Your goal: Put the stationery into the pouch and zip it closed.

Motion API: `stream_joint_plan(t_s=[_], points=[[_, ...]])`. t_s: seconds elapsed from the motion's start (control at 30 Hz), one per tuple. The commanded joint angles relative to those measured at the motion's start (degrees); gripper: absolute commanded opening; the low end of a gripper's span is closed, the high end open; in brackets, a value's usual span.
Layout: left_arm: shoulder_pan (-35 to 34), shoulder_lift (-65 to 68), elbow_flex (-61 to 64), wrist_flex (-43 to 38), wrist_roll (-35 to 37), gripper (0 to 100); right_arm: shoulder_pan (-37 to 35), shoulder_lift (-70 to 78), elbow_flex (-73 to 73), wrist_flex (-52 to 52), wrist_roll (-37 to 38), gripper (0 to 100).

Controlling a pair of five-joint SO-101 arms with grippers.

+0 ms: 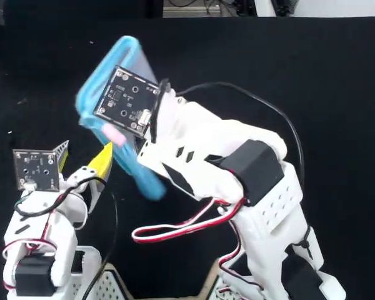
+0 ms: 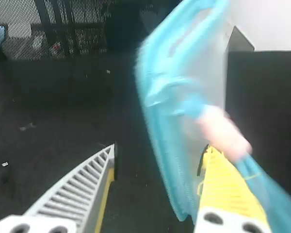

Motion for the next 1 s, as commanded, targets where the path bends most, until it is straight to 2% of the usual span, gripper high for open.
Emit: stream_joint_plan(t_s=[0.0,0.13,0.27,0.33,0.43,0.57,0.77,0.97], points=[[-0.13,0.26,-2.42,-1.67,-0.09,29,0.26,-1.8,-0.04,-0.44,-0.35,1.6],[1.98,0.26,0.75,-5.45,-0.09,29,-2.11,-1.89,0.04,1.41,-6.59,7.7],[4.35,0.26,4.0,-7.21,-0.09,29,-2.81,-2.33,1.19,1.76,-8.26,12.3],[1.8,0.18,4.53,-5.54,-0.35,29,-2.73,-3.65,2.51,1.85,-8.26,11.0],[-7.78,0.18,3.47,-5.01,-0.44,29,-2.99,-7.78,7.16,0.53,-8.26,9.2],[-16.75,0.79,3.21,-5.63,-0.09,29,-2.73,-14.81,20.88,-7.65,-8.35,9.2],[-18.07,5.1,9.98,-6.07,-0.09,29,-2.73,-25.01,46.55,-24.62,-8.62,9.2],[-17.8,14.51,10.59,-7.38,2.29,29,-2.73,-34.24,61.76,-34.11,-8.35,9.2]])
